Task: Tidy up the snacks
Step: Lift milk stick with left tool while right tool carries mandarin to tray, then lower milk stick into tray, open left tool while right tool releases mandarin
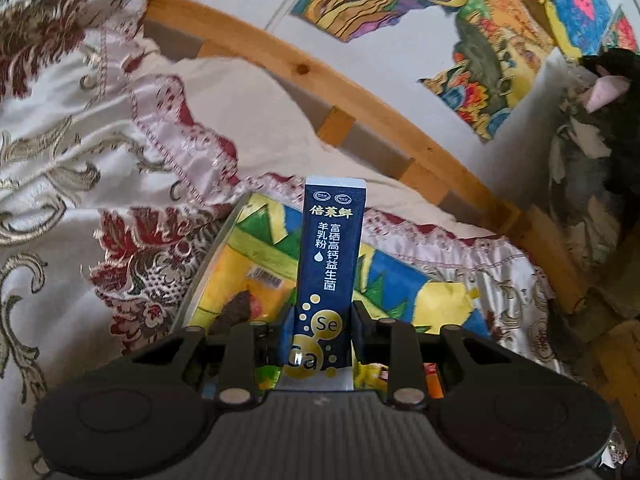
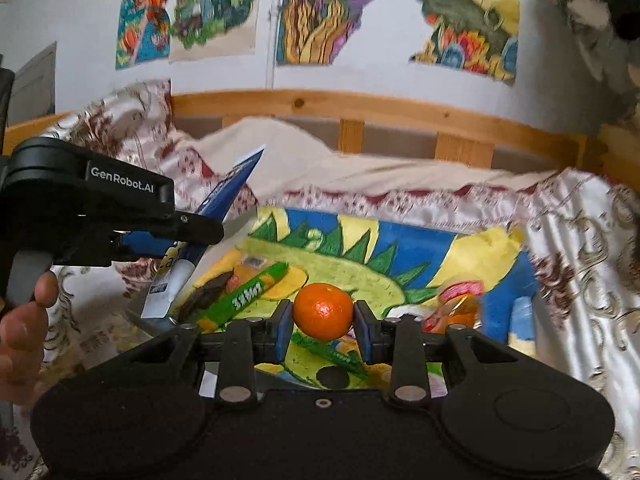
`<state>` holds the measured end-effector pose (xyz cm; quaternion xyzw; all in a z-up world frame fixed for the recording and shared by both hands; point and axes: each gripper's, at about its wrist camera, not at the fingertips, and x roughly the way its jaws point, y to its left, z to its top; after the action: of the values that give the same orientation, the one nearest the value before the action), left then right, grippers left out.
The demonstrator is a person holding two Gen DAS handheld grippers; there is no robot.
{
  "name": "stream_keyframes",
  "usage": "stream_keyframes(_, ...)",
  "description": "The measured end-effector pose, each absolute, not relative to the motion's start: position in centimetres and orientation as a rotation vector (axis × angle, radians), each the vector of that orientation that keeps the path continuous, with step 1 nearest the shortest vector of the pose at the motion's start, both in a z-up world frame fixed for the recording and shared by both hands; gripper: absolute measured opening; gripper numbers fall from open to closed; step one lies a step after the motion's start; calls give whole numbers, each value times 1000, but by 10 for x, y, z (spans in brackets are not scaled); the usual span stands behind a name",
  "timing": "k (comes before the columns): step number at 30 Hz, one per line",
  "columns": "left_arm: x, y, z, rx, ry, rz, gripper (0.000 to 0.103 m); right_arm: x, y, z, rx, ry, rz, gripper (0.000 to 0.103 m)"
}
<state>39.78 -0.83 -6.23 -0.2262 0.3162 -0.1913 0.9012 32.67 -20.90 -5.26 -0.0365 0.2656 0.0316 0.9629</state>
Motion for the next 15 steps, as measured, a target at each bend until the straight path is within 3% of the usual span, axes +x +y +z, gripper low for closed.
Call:
stream_keyframes(12,406,-24,-80,-380,716,-366,37,339,-212,-73,-47,634,38,35)
stream_keyframes(15,404,-24,-81,-381,721,-355,53,334,-213,-70,-40,622,40,40)
